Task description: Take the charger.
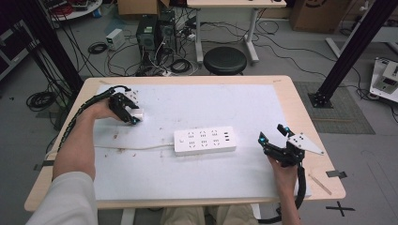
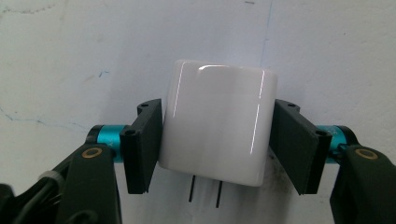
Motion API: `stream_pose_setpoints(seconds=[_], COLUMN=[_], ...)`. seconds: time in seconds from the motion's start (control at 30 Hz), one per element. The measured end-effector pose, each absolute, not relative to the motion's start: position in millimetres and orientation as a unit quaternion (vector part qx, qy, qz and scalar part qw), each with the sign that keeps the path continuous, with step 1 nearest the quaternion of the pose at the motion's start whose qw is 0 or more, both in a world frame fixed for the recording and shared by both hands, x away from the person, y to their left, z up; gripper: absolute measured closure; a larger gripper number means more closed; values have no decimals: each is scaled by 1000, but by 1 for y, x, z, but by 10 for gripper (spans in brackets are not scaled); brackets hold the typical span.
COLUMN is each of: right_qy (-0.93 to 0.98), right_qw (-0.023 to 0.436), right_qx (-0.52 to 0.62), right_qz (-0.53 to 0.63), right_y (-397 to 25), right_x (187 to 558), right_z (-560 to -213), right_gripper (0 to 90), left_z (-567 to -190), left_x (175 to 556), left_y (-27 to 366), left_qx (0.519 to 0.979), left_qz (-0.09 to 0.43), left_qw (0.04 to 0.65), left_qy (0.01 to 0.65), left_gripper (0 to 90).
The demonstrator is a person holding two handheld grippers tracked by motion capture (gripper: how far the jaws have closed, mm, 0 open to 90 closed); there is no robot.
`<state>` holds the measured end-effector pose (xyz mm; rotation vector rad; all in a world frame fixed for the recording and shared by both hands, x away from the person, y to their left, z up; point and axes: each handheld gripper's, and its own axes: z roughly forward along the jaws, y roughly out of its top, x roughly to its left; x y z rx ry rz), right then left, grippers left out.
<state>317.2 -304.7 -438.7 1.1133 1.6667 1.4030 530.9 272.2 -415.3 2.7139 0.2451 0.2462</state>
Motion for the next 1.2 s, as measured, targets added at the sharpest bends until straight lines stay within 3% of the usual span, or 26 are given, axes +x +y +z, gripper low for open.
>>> stream_pose_setpoints(seconds=[0.1,0.5,0.63,1.2], right_qy=[641,643,644,645], right_qw=[341,342,339,335], right_qx=[428,426,429,429], right_qz=[539,537,536,536], right_y=[-305,-304,-304,-305], right_x=[317,317,318,318], right_z=[-439,-439,-438,-438], right_gripper=[209,209,209,209], left_z=[-415,-414,-413,-381], left_x=[530,527,524,483], left_y=[272,270,277,271], left_qx=[972,970,959,940], left_qz=[85,91,98,152], left_qw=[202,199,231,254], left_qy=[89,104,130,169], left_gripper=[414,419,425,425])
